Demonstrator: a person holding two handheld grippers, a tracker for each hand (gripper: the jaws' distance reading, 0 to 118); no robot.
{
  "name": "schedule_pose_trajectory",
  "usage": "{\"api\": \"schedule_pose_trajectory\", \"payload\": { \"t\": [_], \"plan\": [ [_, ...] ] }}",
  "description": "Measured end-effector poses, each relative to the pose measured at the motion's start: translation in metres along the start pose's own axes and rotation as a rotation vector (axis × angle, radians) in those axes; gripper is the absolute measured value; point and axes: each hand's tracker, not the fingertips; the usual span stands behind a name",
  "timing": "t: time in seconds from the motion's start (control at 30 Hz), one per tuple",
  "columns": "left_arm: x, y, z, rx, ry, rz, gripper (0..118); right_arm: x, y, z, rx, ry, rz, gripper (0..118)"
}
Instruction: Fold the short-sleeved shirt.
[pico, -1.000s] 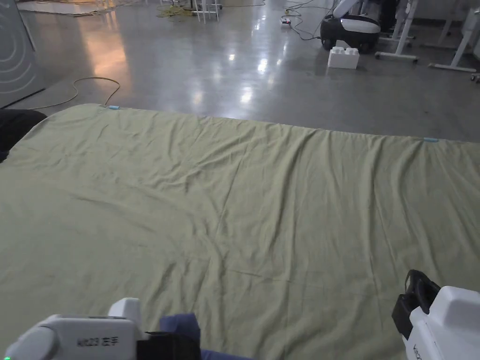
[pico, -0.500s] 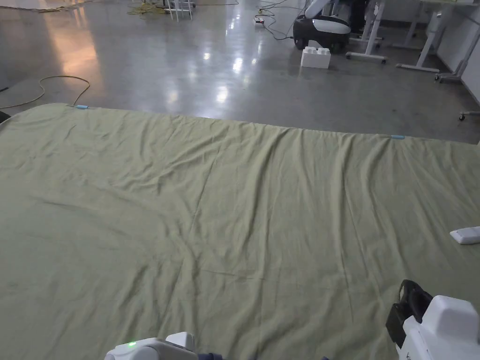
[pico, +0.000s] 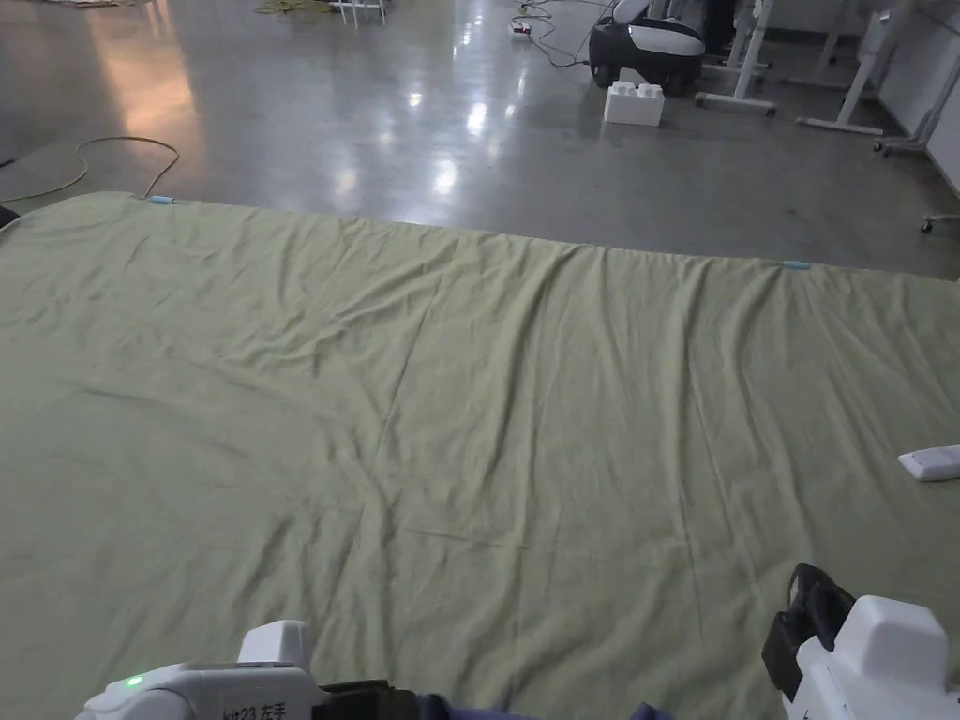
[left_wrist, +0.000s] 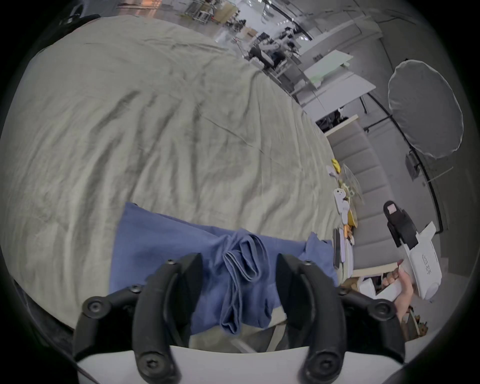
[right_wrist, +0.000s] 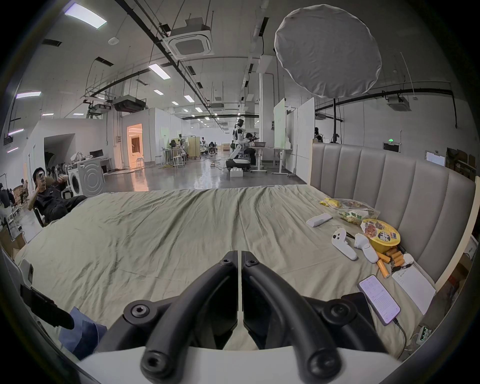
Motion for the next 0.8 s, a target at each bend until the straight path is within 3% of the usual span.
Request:
{"api": "schedule_pose_trajectory", "payload": {
  "t": [0.1, 0.2, 0.3, 0.43, 0.8],
  "plan": [
    [-0.004, -0.006, -0.012, 0.016, 0.038, 0.024, 28, 0.001, -0.003, 0.000, -0.012, 0.000, -0.002, 3],
    [-0.003, -0.016, -0.025, -0.013, 0.120, 0.009, 23, 0.003, -0.004, 0.001, -0.018, -0.002, -0.002, 3],
    [0.004, -0.028, -0.037, -0.057, 0.133, -0.045, 20, 0.003, -0.005, 0.002, -0.024, 0.000, 0.004, 3],
    [0.020, -0.043, -0.055, -0.152, 0.042, -0.061, 18, 0.004, -0.009, 0.002, -0.035, 0.004, 0.007, 3],
    [0.042, -0.057, -0.082, -0.138, 0.000, -0.039, 18, 0.002, -0.010, 0.005, -0.046, 0.010, 0.011, 3]
  ]
}}
